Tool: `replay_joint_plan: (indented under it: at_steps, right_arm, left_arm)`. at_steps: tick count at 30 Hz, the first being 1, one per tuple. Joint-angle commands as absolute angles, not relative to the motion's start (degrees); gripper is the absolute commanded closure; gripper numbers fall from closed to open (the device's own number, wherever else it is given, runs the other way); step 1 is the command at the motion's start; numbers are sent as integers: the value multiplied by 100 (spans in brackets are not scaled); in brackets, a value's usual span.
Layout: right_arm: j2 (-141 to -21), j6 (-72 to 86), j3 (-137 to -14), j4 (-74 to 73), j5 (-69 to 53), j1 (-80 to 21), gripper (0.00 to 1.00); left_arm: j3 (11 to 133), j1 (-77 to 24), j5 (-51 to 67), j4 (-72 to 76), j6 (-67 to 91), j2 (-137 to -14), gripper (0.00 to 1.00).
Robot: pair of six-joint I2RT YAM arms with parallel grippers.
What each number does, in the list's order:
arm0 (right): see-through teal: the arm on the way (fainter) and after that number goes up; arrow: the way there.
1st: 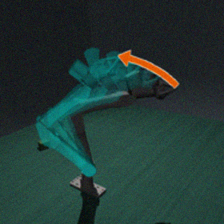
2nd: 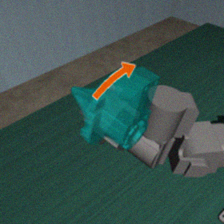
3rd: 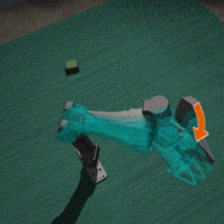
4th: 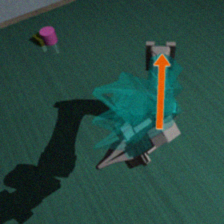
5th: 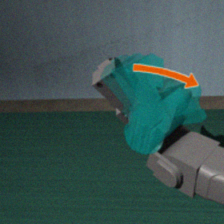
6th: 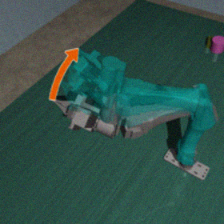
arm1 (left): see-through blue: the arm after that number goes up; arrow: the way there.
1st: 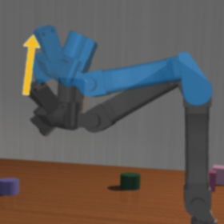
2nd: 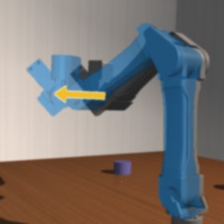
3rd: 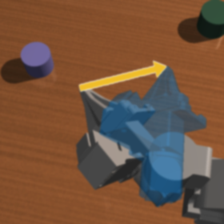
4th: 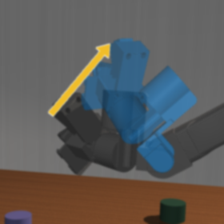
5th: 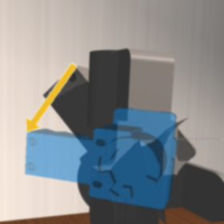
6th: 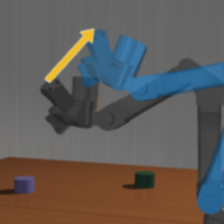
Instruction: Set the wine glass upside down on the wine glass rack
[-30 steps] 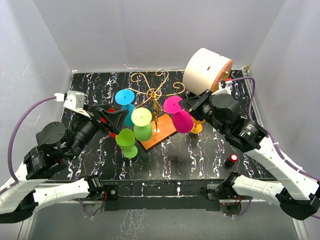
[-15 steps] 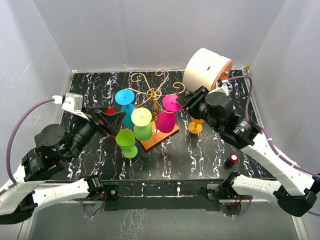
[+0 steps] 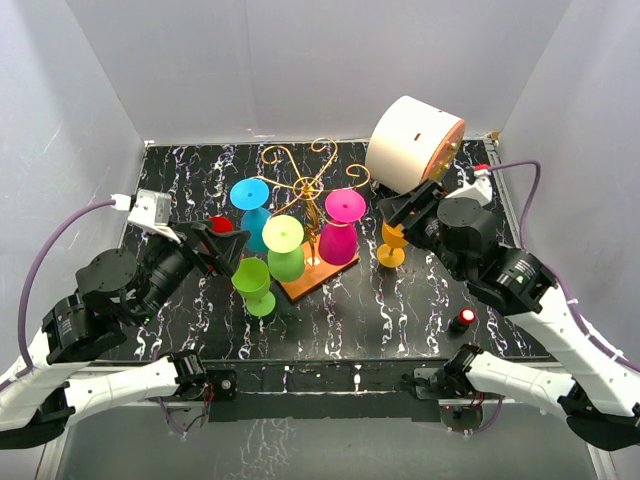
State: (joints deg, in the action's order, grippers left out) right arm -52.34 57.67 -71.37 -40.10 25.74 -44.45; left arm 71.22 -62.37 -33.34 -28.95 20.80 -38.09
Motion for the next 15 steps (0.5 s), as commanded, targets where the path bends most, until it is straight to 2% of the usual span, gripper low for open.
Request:
replay_joint_plan:
  at_steps: [1,7,15]
  right_arm:
    - [-4946,5554,-7331,-4950,3655,-4414,40]
    - [-4921,5472,-7420,-5563,4608,-4418,40]
    - [-5624,5135,-7738,-5702,4825,-4382,40]
  left_arm:
    - [7176,-6249,-3560,-3485,2366,-3700,15]
    - [7084,-6249,-3707,-4027,2807,-3483,15]
    - [6964,-6249,-3672,-4114,2939,-3397,15]
